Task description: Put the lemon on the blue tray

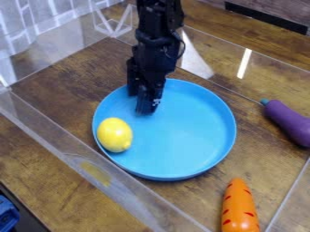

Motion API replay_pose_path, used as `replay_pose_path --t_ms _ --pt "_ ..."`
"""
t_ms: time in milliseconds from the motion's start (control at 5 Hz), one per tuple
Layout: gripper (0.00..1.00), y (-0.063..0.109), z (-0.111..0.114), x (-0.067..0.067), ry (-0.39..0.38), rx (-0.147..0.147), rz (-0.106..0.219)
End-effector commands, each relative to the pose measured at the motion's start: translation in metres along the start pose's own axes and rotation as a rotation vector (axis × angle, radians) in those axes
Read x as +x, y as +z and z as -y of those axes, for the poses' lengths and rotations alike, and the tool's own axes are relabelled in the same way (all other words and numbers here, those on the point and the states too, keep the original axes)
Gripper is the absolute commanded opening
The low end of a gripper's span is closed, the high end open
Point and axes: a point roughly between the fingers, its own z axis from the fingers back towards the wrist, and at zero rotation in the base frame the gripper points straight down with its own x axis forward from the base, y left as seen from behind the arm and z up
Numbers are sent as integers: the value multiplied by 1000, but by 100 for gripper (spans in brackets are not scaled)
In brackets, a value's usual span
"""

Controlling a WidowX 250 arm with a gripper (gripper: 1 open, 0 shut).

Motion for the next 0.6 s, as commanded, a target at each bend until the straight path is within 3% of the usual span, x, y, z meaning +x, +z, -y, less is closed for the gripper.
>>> replay_pose_path --t_ms 0,200,400 --pt "100 33 -16 -1 10 77 104" --pt "100 34 -21 -3 -8 96 134" --pt "100 49 -25 7 97 132 163"
